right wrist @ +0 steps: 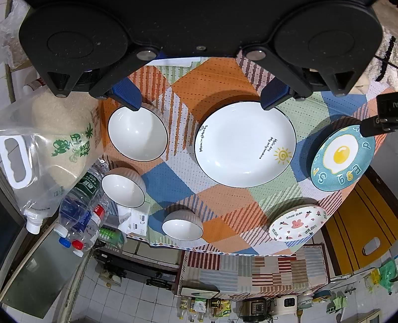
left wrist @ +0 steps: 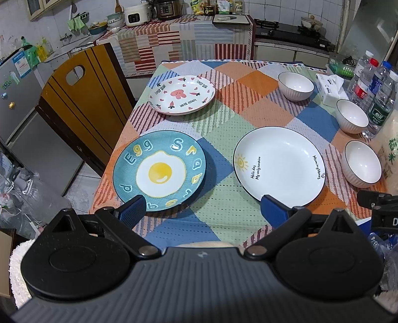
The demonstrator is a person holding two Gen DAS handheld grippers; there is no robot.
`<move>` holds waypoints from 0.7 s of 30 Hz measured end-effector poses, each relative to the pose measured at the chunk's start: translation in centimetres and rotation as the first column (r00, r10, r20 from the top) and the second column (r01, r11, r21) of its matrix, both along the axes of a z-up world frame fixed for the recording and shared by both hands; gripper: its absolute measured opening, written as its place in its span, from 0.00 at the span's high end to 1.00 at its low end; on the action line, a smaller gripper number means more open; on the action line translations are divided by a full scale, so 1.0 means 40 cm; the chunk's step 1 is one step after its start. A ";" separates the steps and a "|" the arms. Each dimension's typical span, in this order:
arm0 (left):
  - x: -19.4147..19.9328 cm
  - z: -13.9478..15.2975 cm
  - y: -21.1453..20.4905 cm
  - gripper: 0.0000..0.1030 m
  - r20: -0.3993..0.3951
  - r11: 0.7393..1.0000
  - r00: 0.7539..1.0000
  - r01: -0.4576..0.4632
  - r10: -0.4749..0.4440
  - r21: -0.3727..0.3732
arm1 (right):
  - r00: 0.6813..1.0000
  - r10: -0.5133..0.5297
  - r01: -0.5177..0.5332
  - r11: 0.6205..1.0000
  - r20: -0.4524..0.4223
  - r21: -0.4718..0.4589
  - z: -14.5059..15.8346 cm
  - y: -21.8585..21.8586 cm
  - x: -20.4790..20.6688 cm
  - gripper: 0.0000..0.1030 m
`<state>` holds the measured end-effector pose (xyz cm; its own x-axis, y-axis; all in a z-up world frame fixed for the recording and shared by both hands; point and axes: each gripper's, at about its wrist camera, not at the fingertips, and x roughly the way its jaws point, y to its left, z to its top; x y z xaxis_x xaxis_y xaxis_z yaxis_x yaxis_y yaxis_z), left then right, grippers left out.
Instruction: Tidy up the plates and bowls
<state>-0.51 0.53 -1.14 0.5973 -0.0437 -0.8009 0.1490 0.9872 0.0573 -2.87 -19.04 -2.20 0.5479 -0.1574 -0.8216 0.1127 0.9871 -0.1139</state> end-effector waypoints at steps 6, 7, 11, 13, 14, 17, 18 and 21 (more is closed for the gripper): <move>-0.001 0.001 0.002 0.03 0.009 1.000 1.000 0.000 0.000 -0.014 | 1.000 -0.001 0.001 1.000 -0.001 -0.003 -0.003 -0.001 0.002 0.00; -0.002 0.002 0.002 0.03 0.009 1.000 1.000 -0.001 0.002 -0.022 | 1.000 -0.002 0.002 1.000 -0.001 -0.003 -0.003 0.000 0.002 0.00; -0.001 0.007 0.007 0.03 -0.019 0.998 1.000 0.009 -0.011 -0.067 | 1.000 -0.003 0.003 1.000 0.002 -0.005 -0.004 -0.001 0.002 0.00; -0.001 0.008 0.004 0.03 -0.021 0.998 1.000 0.015 -0.017 -0.068 | 1.000 -0.003 0.003 1.000 0.004 -0.004 -0.004 -0.001 0.002 0.00; -0.001 0.008 0.002 0.03 -0.019 0.998 1.000 0.019 -0.020 -0.065 | 1.000 -0.002 0.002 1.000 0.006 -0.004 -0.004 -0.001 0.001 0.00; -0.002 0.006 0.001 0.03 -0.020 0.997 0.999 0.026 -0.027 -0.067 | 1.000 0.000 0.000 1.000 0.007 -0.006 -0.004 -0.002 0.001 0.00; -0.002 0.006 0.000 0.03 -0.022 0.997 0.999 0.027 -0.029 -0.069 | 1.000 0.001 -0.001 1.000 0.007 -0.006 -0.004 -0.001 0.001 0.00; -0.003 0.006 0.001 0.03 -0.023 0.997 0.999 0.029 -0.031 -0.071 | 1.000 0.000 0.000 1.000 0.005 -0.006 -0.005 -0.001 0.002 0.00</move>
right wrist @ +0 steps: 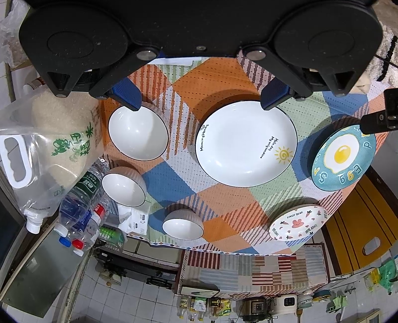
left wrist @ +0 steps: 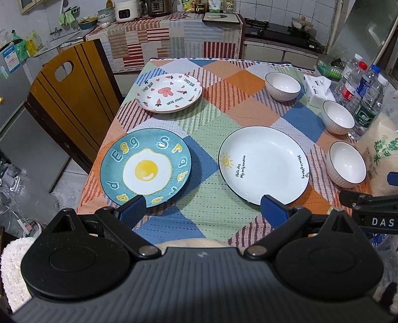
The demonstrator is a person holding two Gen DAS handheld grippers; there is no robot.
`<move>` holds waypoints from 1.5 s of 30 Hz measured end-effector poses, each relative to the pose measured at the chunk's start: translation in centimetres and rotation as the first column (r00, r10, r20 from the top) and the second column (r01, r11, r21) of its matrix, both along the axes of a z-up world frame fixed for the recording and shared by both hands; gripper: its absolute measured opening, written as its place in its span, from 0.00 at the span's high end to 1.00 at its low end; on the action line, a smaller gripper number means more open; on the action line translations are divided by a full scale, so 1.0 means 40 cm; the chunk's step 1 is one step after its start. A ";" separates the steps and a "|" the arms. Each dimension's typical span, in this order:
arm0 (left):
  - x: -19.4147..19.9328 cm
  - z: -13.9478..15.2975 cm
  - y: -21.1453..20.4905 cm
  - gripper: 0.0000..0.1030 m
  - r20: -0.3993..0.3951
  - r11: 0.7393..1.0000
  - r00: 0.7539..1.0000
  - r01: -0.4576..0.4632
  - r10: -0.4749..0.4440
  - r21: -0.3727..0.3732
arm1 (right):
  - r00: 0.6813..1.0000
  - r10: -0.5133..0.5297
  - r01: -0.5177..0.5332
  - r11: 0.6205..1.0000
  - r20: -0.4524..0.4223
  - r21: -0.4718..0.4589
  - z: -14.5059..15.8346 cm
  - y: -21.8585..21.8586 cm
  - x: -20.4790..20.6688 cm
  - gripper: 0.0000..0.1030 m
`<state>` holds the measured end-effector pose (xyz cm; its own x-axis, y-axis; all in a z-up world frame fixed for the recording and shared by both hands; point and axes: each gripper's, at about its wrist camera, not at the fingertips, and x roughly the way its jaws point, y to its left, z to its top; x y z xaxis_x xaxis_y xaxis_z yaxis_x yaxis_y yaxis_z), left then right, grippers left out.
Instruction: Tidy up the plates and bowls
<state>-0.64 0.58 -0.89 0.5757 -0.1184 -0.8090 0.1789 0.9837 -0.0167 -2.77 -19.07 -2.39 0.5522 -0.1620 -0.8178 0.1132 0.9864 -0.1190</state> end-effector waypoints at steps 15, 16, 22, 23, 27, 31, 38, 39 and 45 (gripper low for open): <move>0.020 -0.013 0.012 0.06 -0.033 0.999 0.999 -0.002 0.000 -0.054 | 1.000 0.007 -0.007 1.000 0.004 0.001 -0.006 -0.002 0.002 0.00; 0.028 -0.016 0.010 0.06 -0.035 0.998 0.999 0.008 -0.010 -0.059 | 1.000 0.017 -0.017 1.000 0.016 0.003 -0.005 -0.002 0.003 0.00; 0.085 -0.061 -0.022 0.06 0.018 0.997 0.997 0.076 -0.076 0.003 | 0.961 0.152 -0.158 0.987 0.233 0.005 -0.022 -0.034 0.016 0.00; 0.097 -0.076 -0.030 0.06 0.030 0.996 0.995 0.095 -0.095 0.006 | 0.949 0.183 -0.189 0.982 0.258 0.002 -0.038 -0.041 0.021 0.00; 0.155 -0.144 -0.040 0.06 -0.016 0.993 0.996 0.090 -0.092 -0.078 | 0.928 0.213 -0.243 0.968 0.305 0.065 -0.108 -0.069 0.048 0.06; 0.204 -0.222 -0.051 0.10 -0.073 0.990 0.995 0.058 -0.068 -0.130 | 0.941 0.219 -0.262 0.954 0.258 0.146 -0.201 -0.080 0.072 0.20; 0.233 -0.306 -0.092 0.13 -0.087 0.991 0.990 0.106 -0.113 -0.086 | 0.967 0.135 -0.195 0.936 0.215 0.292 -0.303 -0.110 0.077 0.31; 0.236 -0.314 -0.093 0.14 -0.092 0.990 0.989 0.104 -0.113 -0.096 | 0.969 0.125 -0.188 0.933 0.216 0.306 -0.312 -0.114 0.078 0.32; 0.275 -0.375 -0.100 0.35 -0.134 0.993 0.987 0.081 -0.093 -0.091 | 0.984 0.071 -0.125 0.927 0.162 0.354 -0.365 -0.138 0.109 0.44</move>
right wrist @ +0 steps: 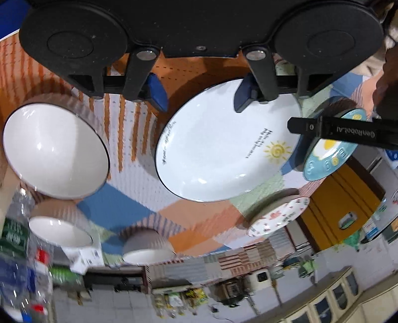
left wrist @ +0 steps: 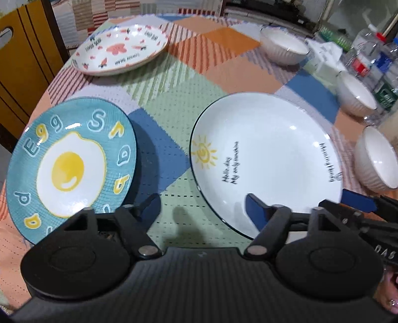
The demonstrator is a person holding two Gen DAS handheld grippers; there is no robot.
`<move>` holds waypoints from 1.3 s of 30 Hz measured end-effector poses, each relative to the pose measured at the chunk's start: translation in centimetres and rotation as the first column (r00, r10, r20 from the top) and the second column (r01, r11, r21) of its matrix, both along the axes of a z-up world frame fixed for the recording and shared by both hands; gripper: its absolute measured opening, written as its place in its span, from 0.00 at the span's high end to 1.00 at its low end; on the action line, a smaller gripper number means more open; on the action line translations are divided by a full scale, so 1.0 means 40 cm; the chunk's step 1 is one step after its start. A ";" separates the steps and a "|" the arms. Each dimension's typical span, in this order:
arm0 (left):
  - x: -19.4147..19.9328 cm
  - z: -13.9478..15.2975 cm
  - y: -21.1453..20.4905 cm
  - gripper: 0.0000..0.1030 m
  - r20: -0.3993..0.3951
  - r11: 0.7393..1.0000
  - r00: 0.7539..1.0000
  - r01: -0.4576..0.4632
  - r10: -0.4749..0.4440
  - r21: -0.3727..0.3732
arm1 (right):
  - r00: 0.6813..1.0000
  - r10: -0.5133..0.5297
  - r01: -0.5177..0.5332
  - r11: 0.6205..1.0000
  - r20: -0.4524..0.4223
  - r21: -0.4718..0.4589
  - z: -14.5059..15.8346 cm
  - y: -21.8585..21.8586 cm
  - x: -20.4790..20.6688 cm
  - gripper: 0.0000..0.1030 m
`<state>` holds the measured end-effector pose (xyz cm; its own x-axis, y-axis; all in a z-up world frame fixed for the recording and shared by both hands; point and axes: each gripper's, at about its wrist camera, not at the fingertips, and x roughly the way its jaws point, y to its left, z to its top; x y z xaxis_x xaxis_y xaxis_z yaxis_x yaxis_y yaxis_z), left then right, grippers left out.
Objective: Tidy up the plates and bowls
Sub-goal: 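Close the left gripper on the sun plate rim while the right gripper grips it too, then lift the sun plate with both grippers and carry it toward the bowls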
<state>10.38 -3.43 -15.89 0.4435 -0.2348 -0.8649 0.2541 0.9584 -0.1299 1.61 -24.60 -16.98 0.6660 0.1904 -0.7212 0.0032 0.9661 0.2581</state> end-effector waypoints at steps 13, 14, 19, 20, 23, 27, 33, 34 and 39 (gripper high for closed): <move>0.043 -0.044 -0.005 0.76 -0.004 0.995 1.000 -0.010 0.009 -0.100 | 0.995 -0.089 0.084 0.989 0.035 0.120 -0.069 -0.043 0.026 0.77; 0.041 -0.044 -0.009 0.76 0.004 0.995 1.000 -0.018 0.019 -0.094 | 0.995 -0.086 0.080 0.989 0.043 0.128 -0.071 -0.046 0.024 0.76; 0.038 -0.042 -0.011 0.77 0.013 0.996 1.000 -0.013 0.014 -0.085 | 0.996 -0.073 0.067 0.990 0.049 0.123 -0.069 -0.049 0.024 0.76; 0.038 -0.041 -0.011 0.77 0.009 0.997 1.000 -0.008 0.008 -0.081 | 0.997 -0.067 0.061 0.992 0.050 0.113 -0.067 -0.046 0.026 0.76; 0.039 -0.037 -0.008 0.77 -0.007 0.997 1.000 0.015 -0.015 -0.069 | 0.998 -0.046 0.041 0.994 0.049 0.097 -0.065 -0.045 0.028 0.76; 0.028 -0.020 -0.007 0.77 0.023 0.998 0.999 0.044 -0.043 -0.045 | 0.999 -0.023 0.019 0.995 0.045 0.100 -0.060 -0.047 0.029 0.76; 0.013 0.042 -0.010 0.76 0.129 0.999 0.990 0.051 -0.049 -0.010 | 0.997 -0.014 0.005 0.993 0.072 0.120 -0.033 -0.048 0.036 0.76; 0.018 0.054 -0.009 0.76 0.137 0.999 0.989 0.051 -0.049 -0.009 | 0.997 -0.014 0.004 0.992 0.077 0.124 -0.026 -0.046 0.040 0.76; 0.071 0.098 0.001 0.76 0.130 0.998 0.990 0.059 -0.056 -0.017 | 0.994 -0.005 -0.007 0.993 0.105 0.115 0.016 -0.045 0.089 0.76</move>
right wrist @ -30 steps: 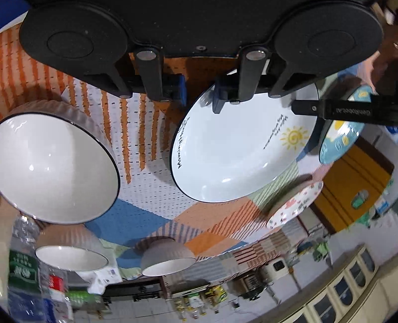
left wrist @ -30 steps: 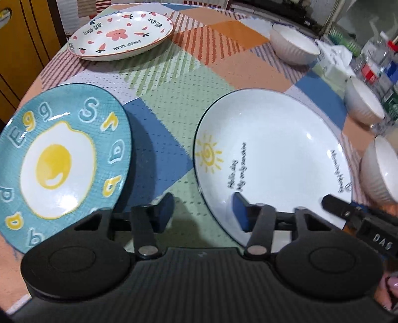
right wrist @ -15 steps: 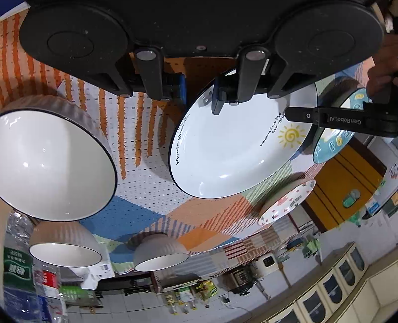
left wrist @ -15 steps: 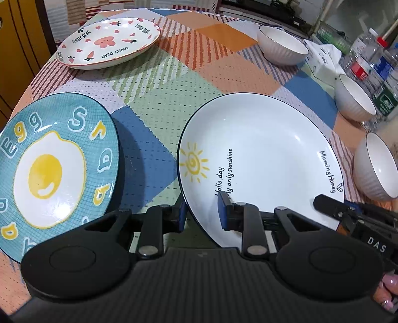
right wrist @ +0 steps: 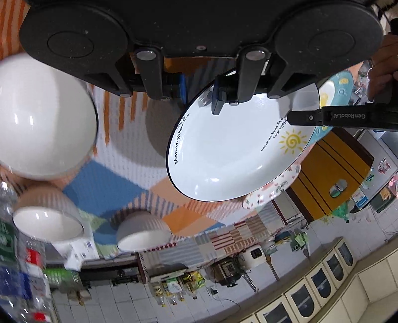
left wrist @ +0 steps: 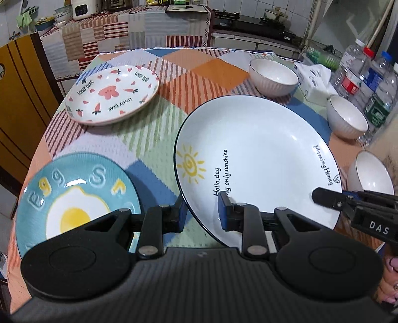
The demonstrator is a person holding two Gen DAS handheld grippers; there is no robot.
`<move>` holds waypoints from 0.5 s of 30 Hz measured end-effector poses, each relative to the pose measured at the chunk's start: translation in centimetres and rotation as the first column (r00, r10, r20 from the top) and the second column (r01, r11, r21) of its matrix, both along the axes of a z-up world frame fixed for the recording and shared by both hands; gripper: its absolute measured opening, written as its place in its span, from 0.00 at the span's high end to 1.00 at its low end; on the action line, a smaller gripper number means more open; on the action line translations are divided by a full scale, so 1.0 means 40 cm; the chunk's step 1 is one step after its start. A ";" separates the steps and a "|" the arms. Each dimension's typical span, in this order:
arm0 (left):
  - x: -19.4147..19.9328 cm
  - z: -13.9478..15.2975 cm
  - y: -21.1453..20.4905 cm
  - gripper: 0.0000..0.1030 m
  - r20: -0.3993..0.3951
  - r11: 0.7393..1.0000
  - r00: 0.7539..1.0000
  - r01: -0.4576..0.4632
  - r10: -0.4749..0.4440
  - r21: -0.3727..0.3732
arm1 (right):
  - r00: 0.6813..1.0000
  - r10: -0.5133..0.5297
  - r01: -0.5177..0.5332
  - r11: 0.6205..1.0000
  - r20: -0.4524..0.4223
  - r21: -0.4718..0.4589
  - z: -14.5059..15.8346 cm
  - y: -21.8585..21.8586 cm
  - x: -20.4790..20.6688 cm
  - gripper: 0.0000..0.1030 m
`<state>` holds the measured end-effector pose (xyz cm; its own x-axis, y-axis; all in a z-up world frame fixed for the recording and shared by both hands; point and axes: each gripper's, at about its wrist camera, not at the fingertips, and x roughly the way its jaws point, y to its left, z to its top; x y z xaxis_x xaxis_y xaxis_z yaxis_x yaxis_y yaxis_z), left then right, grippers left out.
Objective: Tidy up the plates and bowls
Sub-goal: 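Lift the sun plate with both grippers and carry it toward the bowls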
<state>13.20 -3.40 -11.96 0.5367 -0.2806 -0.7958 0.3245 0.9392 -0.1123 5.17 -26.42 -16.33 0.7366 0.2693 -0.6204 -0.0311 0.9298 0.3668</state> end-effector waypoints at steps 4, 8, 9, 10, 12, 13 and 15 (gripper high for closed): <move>0.054 0.018 -0.002 0.76 0.003 1.000 1.000 -0.006 0.006 0.002 | 1.000 0.009 -0.009 1.000 0.001 0.005 0.027 -0.001 0.061 0.76; 0.105 0.016 -0.010 0.76 0.011 1.000 0.999 -0.031 0.031 0.002 | 1.000 0.028 -0.028 0.999 0.001 -0.022 0.040 0.000 0.127 0.76; 0.117 0.011 -0.010 0.76 0.008 0.999 0.999 -0.042 0.042 -0.002 | 0.999 0.036 -0.036 0.999 -0.003 -0.029 0.040 0.000 0.139 0.76; 0.126 0.006 -0.009 0.76 0.003 0.999 0.999 -0.049 0.049 -0.010 | 0.999 0.046 -0.047 0.998 -0.011 -0.033 0.042 -0.002 0.152 0.76; 0.143 -0.010 -0.011 0.76 -0.004 0.998 0.998 -0.058 0.058 -0.026 | 0.998 0.056 -0.057 0.997 -0.027 -0.047 0.044 -0.005 0.177 0.76; 0.152 -0.018 -0.014 0.76 -0.015 0.998 0.998 -0.061 0.060 -0.029 | 0.998 0.049 -0.051 0.997 -0.028 -0.054 0.042 -0.005 0.186 0.76; 0.168 -0.036 -0.019 0.76 -0.042 0.997 0.997 -0.072 0.070 -0.034 | 0.999 0.037 -0.040 0.997 -0.038 -0.067 0.032 -0.005 0.207 0.76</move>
